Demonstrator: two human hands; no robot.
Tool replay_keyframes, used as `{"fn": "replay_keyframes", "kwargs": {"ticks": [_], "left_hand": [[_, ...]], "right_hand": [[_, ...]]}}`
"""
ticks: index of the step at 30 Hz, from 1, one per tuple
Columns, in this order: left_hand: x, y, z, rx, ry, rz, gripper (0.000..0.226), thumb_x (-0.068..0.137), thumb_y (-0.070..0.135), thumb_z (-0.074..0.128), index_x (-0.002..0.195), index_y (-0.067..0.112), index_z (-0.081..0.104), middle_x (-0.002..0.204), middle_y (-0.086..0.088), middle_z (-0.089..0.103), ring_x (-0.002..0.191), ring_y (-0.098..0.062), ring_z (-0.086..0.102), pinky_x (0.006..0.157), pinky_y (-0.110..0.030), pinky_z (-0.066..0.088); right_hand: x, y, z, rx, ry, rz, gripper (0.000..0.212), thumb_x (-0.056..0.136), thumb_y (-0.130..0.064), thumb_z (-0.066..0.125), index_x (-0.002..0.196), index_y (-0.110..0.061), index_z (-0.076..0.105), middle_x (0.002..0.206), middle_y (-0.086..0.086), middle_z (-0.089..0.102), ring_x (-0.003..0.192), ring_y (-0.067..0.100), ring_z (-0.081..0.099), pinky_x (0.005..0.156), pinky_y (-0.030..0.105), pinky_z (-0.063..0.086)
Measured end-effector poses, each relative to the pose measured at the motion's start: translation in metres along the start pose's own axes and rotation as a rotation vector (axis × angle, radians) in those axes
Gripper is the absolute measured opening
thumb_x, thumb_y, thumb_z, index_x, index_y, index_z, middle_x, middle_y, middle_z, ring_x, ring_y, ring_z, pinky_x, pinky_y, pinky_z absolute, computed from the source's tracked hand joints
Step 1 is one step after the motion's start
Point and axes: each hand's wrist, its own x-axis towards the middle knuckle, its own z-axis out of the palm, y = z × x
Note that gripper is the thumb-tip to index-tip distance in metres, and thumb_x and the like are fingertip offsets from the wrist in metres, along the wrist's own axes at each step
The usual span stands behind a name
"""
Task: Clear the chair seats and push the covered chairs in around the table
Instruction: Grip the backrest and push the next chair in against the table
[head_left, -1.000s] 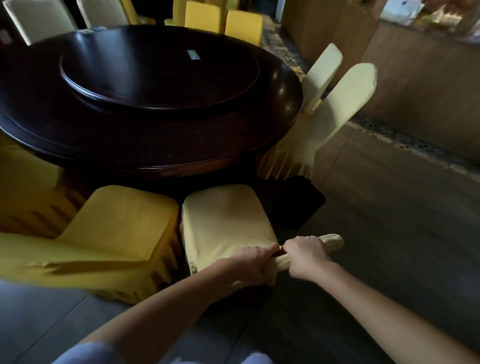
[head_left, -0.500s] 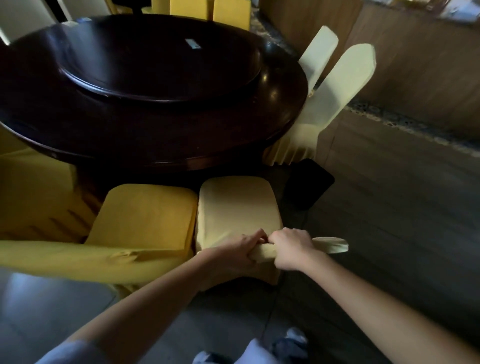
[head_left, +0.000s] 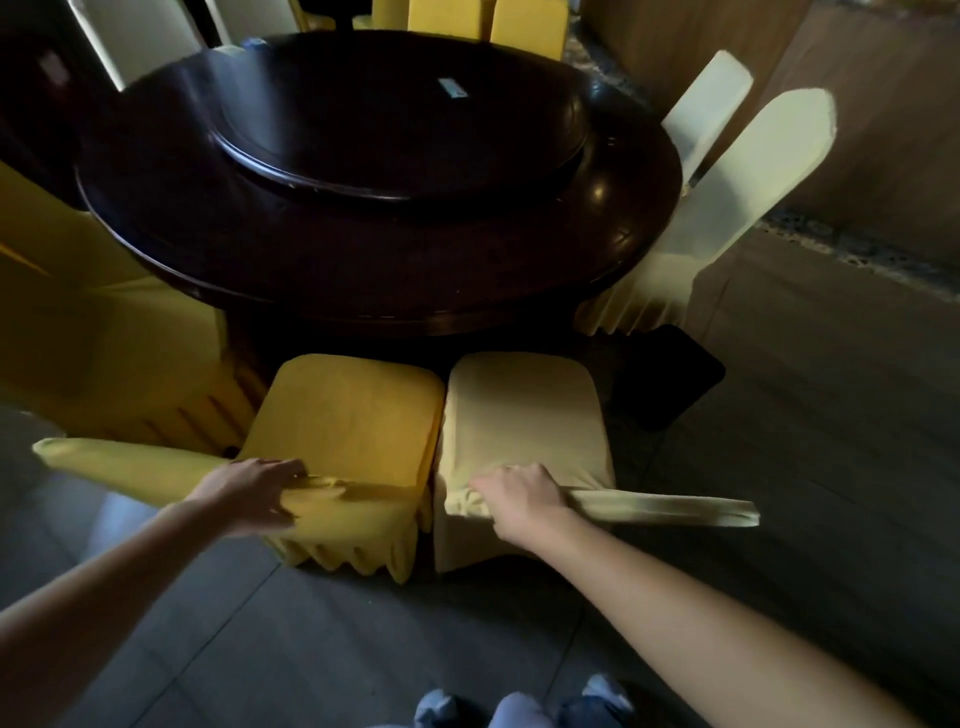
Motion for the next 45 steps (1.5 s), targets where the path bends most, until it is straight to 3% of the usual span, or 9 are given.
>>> {"fn": "replay_keyframes", "kwargs": {"ticks": [7,11,14,18,25,33,37,41,45], "left_hand": [[-0.001,0.017,0.003,0.076,0.192,-0.117,0.049,0.081,0.06,0.059,0.123,0.035,0.055,0.109,0.008,0.066,0.094,-0.01,0.063,0.062,-0.018,0.038],[0.002,0.035,0.013,0.001,0.244,-0.107,0.045,0.08,0.063,0.057,0.116,0.036,0.057,0.1,0.008,0.066,0.088,-0.011,0.063,0.063,-0.02,0.044],[0.008,0.062,0.021,-0.141,0.421,-0.002,0.037,0.072,0.056,0.071,0.096,0.027,0.068,0.084,0.003,0.067,0.081,-0.02,0.065,0.071,-0.031,0.048],[0.016,0.091,0.023,-0.132,0.604,0.089,0.035,0.055,0.049,0.086,0.076,0.026,0.072,0.059,0.007,0.062,0.056,-0.015,0.063,0.056,-0.028,0.05],[0.026,0.113,0.023,-0.082,0.61,0.077,0.037,0.057,0.057,0.081,0.079,0.029,0.072,0.061,0.009,0.062,0.056,-0.013,0.064,0.044,-0.02,0.046],[0.028,0.11,0.028,-0.065,0.583,0.087,0.042,0.069,0.066,0.066,0.087,0.028,0.069,0.07,0.006,0.066,0.067,-0.015,0.064,0.049,-0.023,0.046],[0.024,0.117,0.023,-0.032,0.599,0.06,0.059,0.07,0.077,0.038,0.083,0.028,0.068,0.068,0.006,0.067,0.064,-0.016,0.065,0.046,-0.022,0.043],[0.017,0.12,0.02,-0.096,0.583,0.006,0.068,0.07,0.086,0.029,0.09,0.032,0.066,0.074,0.007,0.067,0.065,-0.014,0.061,0.049,-0.022,0.034],[0.015,0.126,0.017,-0.279,0.551,-0.065,0.07,0.083,0.075,0.014,0.106,0.034,0.065,0.081,0.006,0.068,0.066,-0.011,0.057,0.05,-0.021,0.035]], "right_hand": [[0.005,0.01,0.005,-0.026,0.089,-0.145,0.032,0.087,-0.004,0.059,0.115,-0.02,0.055,0.102,0.009,0.067,0.093,0.032,0.064,0.075,0.041,0.053],[0.01,0.017,0.006,0.033,0.102,-0.21,0.028,0.086,-0.008,0.062,0.112,-0.018,0.059,0.097,0.009,0.067,0.088,0.029,0.065,0.073,0.041,0.056],[0.015,0.028,0.008,0.042,0.146,-0.276,0.027,0.084,-0.01,0.065,0.109,-0.017,0.062,0.092,0.006,0.068,0.083,0.025,0.066,0.071,0.039,0.057],[0.014,0.059,0.007,0.011,0.17,-0.311,0.027,0.083,-0.012,0.066,0.109,-0.018,0.062,0.093,0.004,0.069,0.083,0.022,0.067,0.072,0.037,0.057],[0.003,0.111,0.008,-0.018,0.147,-0.349,0.032,0.082,-0.017,0.069,0.113,-0.02,0.06,0.102,0.002,0.069,0.091,0.021,0.066,0.078,0.037,0.056],[0.006,0.11,0.017,-0.068,0.168,-0.292,0.029,0.08,-0.021,0.072,0.107,-0.022,0.06,0.094,0.001,0.069,0.085,0.022,0.066,0.07,0.038,0.058],[0.007,0.102,0.02,-0.049,0.148,-0.163,0.031,0.079,-0.025,0.072,0.108,-0.027,0.06,0.094,0.001,0.068,0.084,0.023,0.065,0.069,0.039,0.057],[0.004,0.089,0.022,0.001,0.19,0.024,0.027,0.083,-0.023,0.067,0.109,-0.03,0.062,0.096,0.001,0.068,0.086,0.023,0.062,0.071,0.034,0.05],[-0.001,0.071,0.03,0.129,0.267,0.116,0.035,0.086,-0.036,0.064,0.121,-0.033,0.061,0.107,-0.003,0.067,0.097,0.021,0.056,0.085,0.035,0.039]]}}
